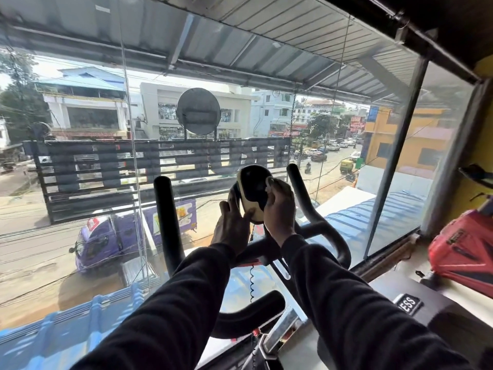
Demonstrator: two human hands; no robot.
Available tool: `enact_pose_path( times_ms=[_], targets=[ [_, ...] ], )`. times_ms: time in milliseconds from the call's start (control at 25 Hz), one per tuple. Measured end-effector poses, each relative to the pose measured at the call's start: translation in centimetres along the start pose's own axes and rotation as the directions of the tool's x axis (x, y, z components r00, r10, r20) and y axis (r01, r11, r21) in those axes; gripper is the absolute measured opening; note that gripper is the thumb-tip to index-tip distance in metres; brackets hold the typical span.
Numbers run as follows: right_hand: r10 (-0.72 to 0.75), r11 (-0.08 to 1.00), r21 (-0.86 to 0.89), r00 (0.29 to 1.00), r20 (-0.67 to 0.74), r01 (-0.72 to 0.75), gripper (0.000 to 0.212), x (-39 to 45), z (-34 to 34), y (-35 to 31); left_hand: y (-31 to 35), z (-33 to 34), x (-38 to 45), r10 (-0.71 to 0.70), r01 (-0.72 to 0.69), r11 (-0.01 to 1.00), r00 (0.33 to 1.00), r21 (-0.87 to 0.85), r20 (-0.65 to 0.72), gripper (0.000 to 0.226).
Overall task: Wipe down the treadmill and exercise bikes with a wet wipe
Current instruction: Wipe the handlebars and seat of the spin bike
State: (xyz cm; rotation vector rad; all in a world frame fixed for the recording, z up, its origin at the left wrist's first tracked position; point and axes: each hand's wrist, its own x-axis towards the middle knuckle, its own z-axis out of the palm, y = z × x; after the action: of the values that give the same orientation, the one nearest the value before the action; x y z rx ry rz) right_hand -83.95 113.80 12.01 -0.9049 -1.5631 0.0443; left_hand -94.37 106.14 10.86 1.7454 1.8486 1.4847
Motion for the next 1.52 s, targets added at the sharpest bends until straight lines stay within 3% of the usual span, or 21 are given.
enact_pose_path(
  times_ms=[80, 240, 360, 520, 760, 960, 1040, 1120, 1160, 1320, 1400, 1520],
  targets=[
    [-0.042, 0.999, -0.023, 0.999, -0.019, 0.041, 0.032, -0.6, 0.3, 0.1, 0.0, 0.0, 0.1, -0.006, 0.006, 1.000, 1.000, 0.000, 0.006, 0.074],
    [0.186, 0.981, -0.044, 0.982, -0.026, -0.187, 0.030, -1.9, -0.2, 0.8, 0.1, -0.1, 0.0, -0.007, 0.007, 1.000, 1.000, -0.003, 0.000, 0.073],
    [0.098, 0.992, -0.074, 0.995, -0.022, -0.099, 0.029, -2.7, -0.7, 0.5, 0.1, -0.2, 0.1, -0.019, 0.018, 1.000, 1.000, 0.015, 0.005, 0.072],
    [0.292, 0.955, -0.052, 0.956, -0.008, -0.292, 0.033, -5.5, -1.2, 0.1, 0.1, -0.3, -0.1, -0.021, 0.021, 1.000, 1.000, 0.000, 0.016, 0.073],
    [-0.032, 0.999, -0.044, 0.998, -0.053, 0.029, 0.017, -6.8, -2.3, -1.5, 0.7, -0.8, -0.5, -0.022, 0.022, 1.000, 1.000, -0.017, -0.001, 0.066],
    [-0.190, 0.971, -0.108, 0.963, 0.191, 0.213, 0.044, -0.5, -1.1, -3.1, 0.1, -1.3, -1.8, -0.111, 0.111, 0.976, 0.994, 0.185, -0.009, 0.040],
    [-0.366, 0.893, -0.165, 0.889, 0.275, 0.419, 0.038, -0.5, -0.8, -2.6, -0.2, -1.4, -2.3, -0.141, 0.135, 0.966, 0.990, 0.222, 0.013, 0.035],
    [-0.563, 0.728, -0.202, 0.740, 0.369, 0.655, 0.028, -1.5, -0.9, -1.2, -0.4, -1.5, -2.3, -0.128, 0.123, 0.969, 0.992, 0.216, 0.010, 0.034],
    [-0.606, 0.684, -0.203, 0.700, 0.376, 0.701, 0.025, -0.9, -0.8, -1.1, -0.3, -1.5, -2.2, -0.123, 0.120, 0.971, 0.992, 0.209, 0.002, 0.033],
    [-0.465, 0.773, -0.303, 0.823, 0.327, 0.557, 0.018, 4.2, 1.3, -4.1, -0.4, -1.6, -2.0, -0.122, 0.124, 0.972, 0.992, 0.199, -0.023, 0.033],
    [-0.505, 0.716, -0.325, 0.780, 0.370, 0.618, 0.016, 4.0, 1.5, -4.0, -0.4, -1.7, -2.0, -0.123, 0.126, 0.971, 0.992, 0.202, -0.029, 0.033],
    [-0.623, 0.614, -0.254, 0.657, 0.425, 0.747, 0.022, 1.0, -0.2, -1.7, -0.2, -1.8, -2.1, -0.128, 0.136, 0.966, 0.990, 0.219, -0.053, 0.034]
  ],
)
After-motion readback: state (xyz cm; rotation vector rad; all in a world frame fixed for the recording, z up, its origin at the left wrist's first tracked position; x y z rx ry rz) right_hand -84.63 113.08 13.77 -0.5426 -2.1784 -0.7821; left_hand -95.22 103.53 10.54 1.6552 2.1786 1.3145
